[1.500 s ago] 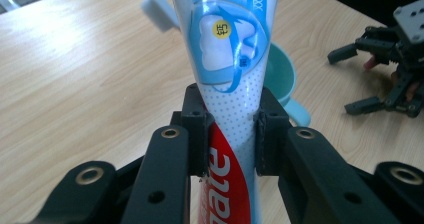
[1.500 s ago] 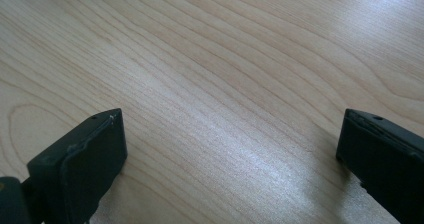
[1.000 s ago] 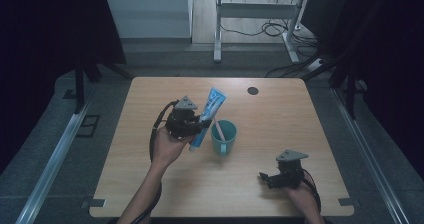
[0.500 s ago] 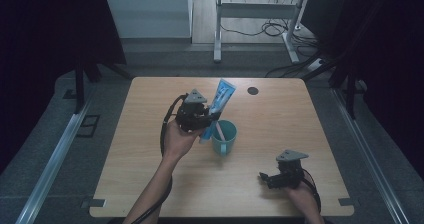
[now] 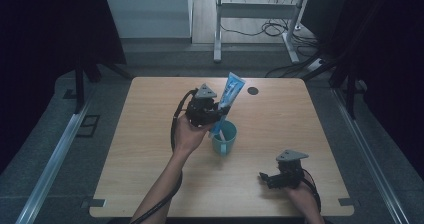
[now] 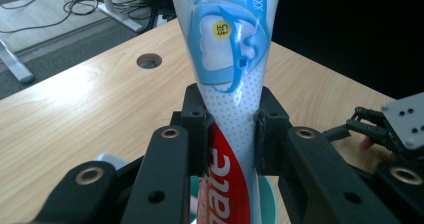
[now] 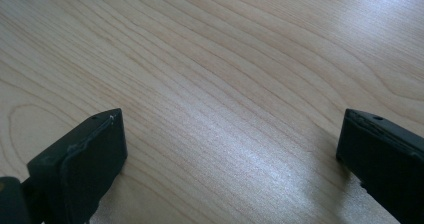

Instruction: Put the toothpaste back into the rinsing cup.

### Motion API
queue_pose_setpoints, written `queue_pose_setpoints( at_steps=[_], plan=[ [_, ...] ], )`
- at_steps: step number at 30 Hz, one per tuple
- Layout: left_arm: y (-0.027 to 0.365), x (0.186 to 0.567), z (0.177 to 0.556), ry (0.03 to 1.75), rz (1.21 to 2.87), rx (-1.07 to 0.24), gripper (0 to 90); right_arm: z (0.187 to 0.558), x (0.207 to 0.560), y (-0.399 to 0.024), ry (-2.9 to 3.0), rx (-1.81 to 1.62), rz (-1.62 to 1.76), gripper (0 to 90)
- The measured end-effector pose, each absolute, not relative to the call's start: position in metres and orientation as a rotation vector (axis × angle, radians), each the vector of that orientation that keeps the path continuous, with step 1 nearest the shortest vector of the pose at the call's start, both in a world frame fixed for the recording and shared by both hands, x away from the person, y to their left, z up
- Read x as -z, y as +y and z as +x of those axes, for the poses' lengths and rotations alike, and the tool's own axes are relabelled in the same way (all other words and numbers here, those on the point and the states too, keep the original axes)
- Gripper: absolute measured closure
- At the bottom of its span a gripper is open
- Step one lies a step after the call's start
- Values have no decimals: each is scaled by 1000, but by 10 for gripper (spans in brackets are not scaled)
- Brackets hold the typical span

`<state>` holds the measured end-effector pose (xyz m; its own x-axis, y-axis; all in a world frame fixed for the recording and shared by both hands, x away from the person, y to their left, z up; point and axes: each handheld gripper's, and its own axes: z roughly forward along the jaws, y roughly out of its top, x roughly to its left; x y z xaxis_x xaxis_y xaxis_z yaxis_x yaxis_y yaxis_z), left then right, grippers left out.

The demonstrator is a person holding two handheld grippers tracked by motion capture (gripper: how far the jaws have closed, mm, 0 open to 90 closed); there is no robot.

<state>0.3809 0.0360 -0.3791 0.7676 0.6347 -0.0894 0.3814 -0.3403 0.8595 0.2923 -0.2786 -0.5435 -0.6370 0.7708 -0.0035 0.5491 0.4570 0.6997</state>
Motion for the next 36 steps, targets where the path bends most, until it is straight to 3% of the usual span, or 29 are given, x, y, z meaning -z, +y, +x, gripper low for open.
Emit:
queue_pose_setpoints(
  at_steps=[36],
  plan=[
    [11, 438, 388, 804, 1963, -333, 720, 292, 543, -279, 2390, -975, 1127, 0]
  ],
)
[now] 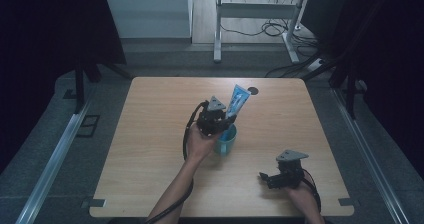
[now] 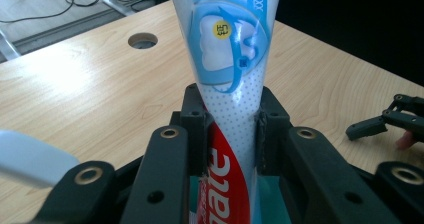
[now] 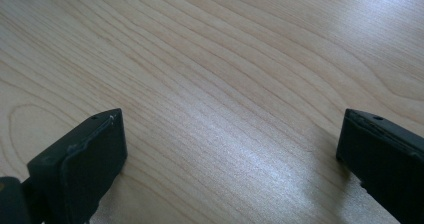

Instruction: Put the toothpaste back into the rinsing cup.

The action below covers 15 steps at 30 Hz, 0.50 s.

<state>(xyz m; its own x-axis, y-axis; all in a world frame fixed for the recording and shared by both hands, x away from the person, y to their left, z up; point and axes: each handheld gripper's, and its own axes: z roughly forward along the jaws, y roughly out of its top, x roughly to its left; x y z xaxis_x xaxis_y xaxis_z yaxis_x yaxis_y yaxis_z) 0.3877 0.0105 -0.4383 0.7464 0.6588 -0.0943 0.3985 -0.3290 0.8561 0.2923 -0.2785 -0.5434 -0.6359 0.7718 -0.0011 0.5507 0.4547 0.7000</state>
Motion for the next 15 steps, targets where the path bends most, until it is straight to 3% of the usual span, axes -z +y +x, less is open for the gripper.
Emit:
queue_pose_setpoints(
  at_steps=[15],
  plan=[
    [7, 454, 386, 825, 1974, -312, 710, 292, 543, -278, 2390, -977, 1126, 0]
  ],
)
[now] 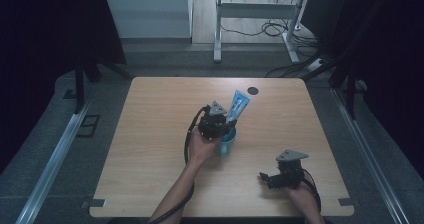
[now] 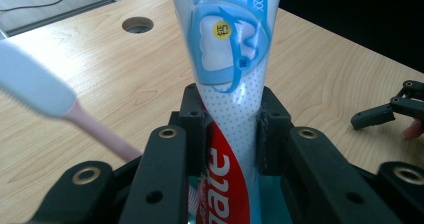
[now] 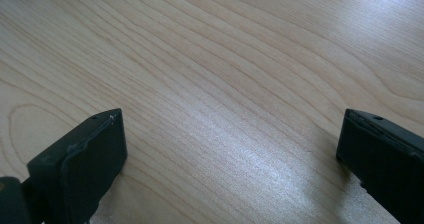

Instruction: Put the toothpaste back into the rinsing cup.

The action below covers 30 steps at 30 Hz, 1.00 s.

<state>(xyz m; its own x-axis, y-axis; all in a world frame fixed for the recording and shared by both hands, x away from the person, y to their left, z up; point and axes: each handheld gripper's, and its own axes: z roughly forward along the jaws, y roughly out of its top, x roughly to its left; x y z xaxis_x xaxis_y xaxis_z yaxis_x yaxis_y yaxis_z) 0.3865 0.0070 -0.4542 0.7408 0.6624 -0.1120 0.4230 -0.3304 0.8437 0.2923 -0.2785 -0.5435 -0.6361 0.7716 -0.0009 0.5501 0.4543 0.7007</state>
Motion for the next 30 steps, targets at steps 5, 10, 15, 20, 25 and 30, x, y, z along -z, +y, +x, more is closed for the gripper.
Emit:
queue_pose_setpoints(
  at_steps=[5, 10, 15, 20, 25, 30],
  plan=[
    [8, 455, 386, 829, 1983, -310, 701, 292, 543, -278, 2390, -976, 1126, 0],
    [9, 458, 385, 843, 1990, -291, 692, 292, 543, -279, 2390, -976, 1126, 0],
    [11, 461, 384, 850, 2011, -279, 687, 292, 543, -278, 2390, -976, 1127, 0],
    [12, 465, 381, 845, 2037, -283, 680, 292, 543, -278, 2390, -976, 1126, 0],
    [13, 465, 383, 854, 2038, -273, 674, 292, 544, -278, 2389, -976, 1127, 0],
    [13, 463, 383, 844, 2060, -292, 590, 292, 544, -278, 2389, -976, 1125, 0]
  ],
)
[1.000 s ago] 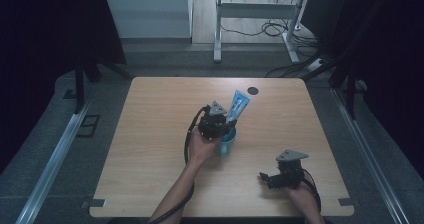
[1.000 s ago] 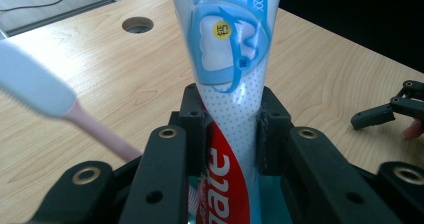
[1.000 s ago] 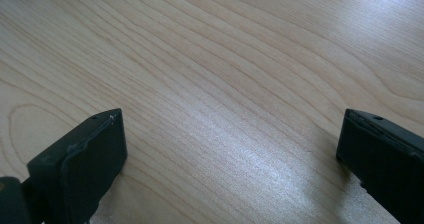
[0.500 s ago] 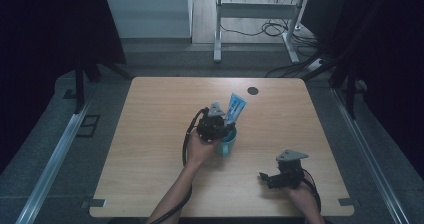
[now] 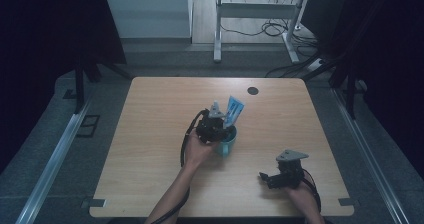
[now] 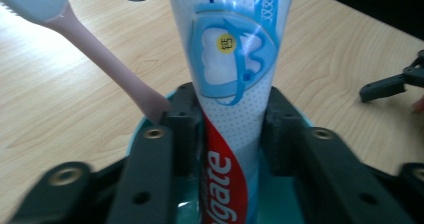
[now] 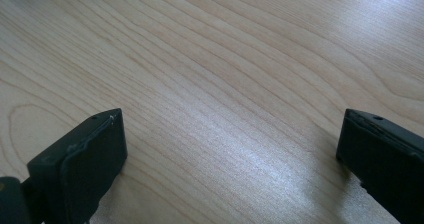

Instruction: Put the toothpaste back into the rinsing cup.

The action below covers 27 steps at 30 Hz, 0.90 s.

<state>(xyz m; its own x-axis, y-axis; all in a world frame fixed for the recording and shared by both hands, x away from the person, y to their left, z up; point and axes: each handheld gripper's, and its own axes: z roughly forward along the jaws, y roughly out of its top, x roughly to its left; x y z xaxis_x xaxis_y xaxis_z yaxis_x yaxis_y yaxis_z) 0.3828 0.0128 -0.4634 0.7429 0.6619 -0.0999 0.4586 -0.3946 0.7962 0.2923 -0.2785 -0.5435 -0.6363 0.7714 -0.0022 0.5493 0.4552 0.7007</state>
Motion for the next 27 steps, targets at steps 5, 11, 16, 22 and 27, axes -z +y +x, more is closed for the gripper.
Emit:
queue_pose_setpoints(
  at_steps=[5, 11, 16, 22, 27],
  plan=[
    [11, 459, 379, 813, 2078, -328, 449, 292, 543, -278, 2390, -976, 1126, 0],
    [9, 454, 374, 798, 2082, -330, 321, 292, 544, -278, 2390, -975, 1125, 0],
    [11, 449, 370, 812, 2068, -307, 233, 292, 543, -278, 2390, -976, 1127, 0],
    [15, 443, 364, 827, 2064, -303, 152, 292, 544, -278, 2389, -975, 1125, 0],
    [21, 438, 360, 845, 2061, -287, 116, 292, 543, -278, 2390, -975, 1126, 0]
  ],
)
